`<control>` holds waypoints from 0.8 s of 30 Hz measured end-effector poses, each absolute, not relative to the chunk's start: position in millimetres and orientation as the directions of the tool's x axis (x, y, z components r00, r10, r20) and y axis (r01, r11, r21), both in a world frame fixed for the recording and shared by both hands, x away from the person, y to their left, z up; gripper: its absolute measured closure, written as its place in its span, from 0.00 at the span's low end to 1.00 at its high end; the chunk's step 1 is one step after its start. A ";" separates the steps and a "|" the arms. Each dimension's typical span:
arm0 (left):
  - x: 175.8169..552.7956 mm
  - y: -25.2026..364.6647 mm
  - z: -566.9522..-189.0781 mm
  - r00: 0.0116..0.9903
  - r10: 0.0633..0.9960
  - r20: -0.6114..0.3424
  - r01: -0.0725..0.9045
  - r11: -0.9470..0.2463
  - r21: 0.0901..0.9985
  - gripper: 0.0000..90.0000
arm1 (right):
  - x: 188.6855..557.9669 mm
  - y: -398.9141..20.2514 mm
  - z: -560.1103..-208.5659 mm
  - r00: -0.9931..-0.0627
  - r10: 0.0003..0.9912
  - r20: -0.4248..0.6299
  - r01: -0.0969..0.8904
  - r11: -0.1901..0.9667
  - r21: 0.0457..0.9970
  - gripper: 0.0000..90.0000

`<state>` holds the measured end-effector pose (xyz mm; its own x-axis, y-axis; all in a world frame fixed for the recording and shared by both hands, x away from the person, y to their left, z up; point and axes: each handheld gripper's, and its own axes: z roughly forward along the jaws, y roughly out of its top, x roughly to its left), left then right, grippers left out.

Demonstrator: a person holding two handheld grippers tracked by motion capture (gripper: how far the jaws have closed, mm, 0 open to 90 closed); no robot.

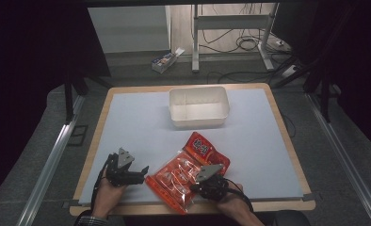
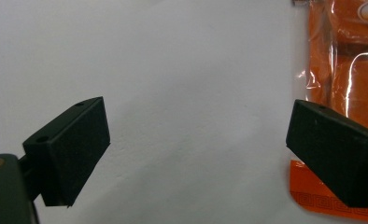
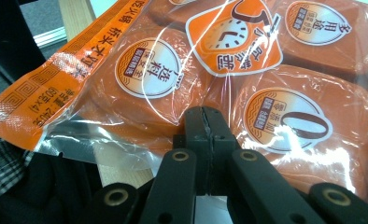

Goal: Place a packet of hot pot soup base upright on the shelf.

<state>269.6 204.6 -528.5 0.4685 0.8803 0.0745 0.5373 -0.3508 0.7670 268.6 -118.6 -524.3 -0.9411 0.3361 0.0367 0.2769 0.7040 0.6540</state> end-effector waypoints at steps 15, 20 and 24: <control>269.0 212.1 -529.2 0.464 0.885 0.043 0.518 -0.310 0.797 0.06 | 289.7 -163.5 -493.4 -0.895 0.447 -0.001 0.319 0.639 0.700 0.73; 269.9 213.6 -530.8 0.463 0.885 0.049 0.520 -0.317 0.793 0.05 | 305.9 -184.1 -485.7 -0.853 0.523 -0.010 0.356 0.595 0.721 0.57; 270.3 211.3 -530.7 0.467 0.883 0.055 0.527 -0.328 0.784 0.05 | 317.1 -195.4 -484.1 -0.817 0.576 -0.008 0.389 0.562 0.730 0.49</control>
